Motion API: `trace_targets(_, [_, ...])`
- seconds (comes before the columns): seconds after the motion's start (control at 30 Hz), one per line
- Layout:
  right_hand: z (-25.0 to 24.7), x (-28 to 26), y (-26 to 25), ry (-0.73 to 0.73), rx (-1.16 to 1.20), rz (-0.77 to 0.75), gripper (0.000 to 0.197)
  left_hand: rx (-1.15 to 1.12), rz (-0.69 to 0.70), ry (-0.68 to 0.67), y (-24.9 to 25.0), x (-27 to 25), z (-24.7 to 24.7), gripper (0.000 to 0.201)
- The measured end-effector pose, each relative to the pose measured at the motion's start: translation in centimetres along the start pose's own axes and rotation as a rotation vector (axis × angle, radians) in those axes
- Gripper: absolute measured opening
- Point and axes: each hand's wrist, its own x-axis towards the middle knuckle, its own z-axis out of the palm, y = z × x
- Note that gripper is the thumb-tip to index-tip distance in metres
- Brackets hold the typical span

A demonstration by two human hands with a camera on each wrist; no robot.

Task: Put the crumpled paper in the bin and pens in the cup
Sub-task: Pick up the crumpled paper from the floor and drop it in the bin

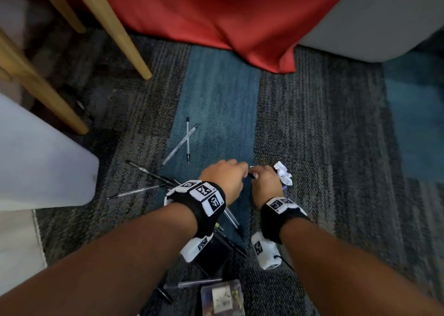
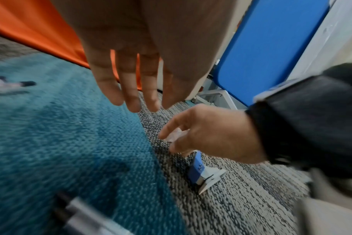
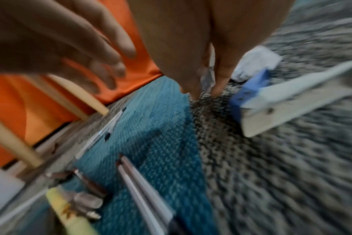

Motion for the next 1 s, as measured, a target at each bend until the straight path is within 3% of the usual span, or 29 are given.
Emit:
trace_targets(0.17, [-1.8,-4.8,2.3,0.167,0.113,0.013,0.032,0.043,0.120,-0.018,3.7,4.8,2.0,0.036])
trace_targets(0.33, [-2.9,-9.2,4.8,0.244,0.198,0.127,0.028,0.142,0.269,-0.247,6.9,9.2,4.6,0.060])
trace_targets(0.43, [-3.4,-10.6,5.7,0.227,0.218,0.217,0.027,0.227,0.252,-0.334,7.2,10.1,5.6,0.051])
trace_targets(0.5, [-3.8,-10.9,5.8,0.241,0.241,0.227,0.027,0.247,0.226,-0.280,6.7,9.9,5.9,0.035])
trace_targets(0.67, [-4.0,-10.0,3.8,0.276,0.302,0.212,0.023,0.161,0.034,-0.257,4.2,8.8,4.9,0.024])
trace_targets(0.87, [-3.3,-7.5,-1.5,0.215,0.308,0.114,0.026,0.091,-0.032,-0.183,1.1,6.0,1.1,0.034])
trace_targets(1.0, [-3.7,-5.9,-5.9,0.190,0.278,-0.070,0.031,0.026,-0.095,-0.064,-0.5,3.0,-2.8,0.035])
